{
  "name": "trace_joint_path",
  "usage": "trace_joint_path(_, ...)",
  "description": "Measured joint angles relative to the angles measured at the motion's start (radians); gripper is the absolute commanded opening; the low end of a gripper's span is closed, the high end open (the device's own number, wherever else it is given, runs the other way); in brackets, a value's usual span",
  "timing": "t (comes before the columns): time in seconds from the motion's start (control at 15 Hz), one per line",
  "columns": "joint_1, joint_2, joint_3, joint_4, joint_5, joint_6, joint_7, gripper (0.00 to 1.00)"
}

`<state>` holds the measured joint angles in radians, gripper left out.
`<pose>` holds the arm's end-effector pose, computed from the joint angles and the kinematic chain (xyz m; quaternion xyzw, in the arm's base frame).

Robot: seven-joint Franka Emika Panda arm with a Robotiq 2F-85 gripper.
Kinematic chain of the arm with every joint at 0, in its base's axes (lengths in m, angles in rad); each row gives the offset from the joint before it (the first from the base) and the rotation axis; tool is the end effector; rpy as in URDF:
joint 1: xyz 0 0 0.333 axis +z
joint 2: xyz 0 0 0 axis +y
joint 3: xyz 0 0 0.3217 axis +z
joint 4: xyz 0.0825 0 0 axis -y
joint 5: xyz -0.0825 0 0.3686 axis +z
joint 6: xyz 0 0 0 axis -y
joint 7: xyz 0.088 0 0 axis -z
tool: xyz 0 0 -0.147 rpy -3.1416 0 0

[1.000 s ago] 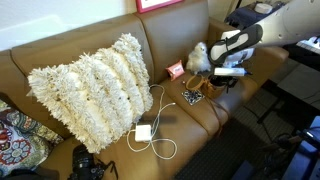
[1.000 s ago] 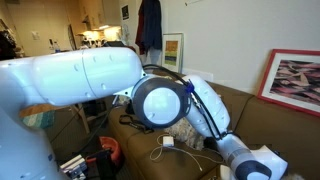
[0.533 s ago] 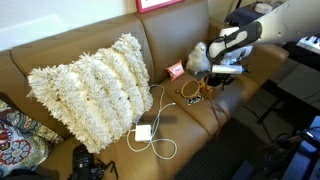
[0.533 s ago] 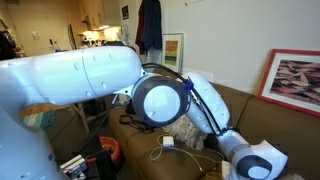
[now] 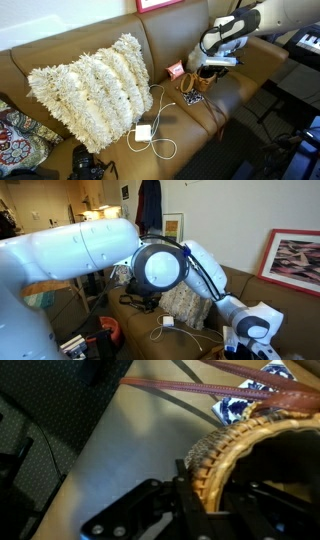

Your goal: Move the brown bag to the left side of the sofa

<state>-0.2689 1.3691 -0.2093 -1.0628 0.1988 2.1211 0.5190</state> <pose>0.6232 -0.2711 -0.0668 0.8702 -0.4704 -0.1411 0.0402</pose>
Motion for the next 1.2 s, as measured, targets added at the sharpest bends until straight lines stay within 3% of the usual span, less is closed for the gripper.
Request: trace_joint_path(1.2, 0.182, -0.033, -0.002, -0.017, -0.039, -0.001, -0.018, 0.05)
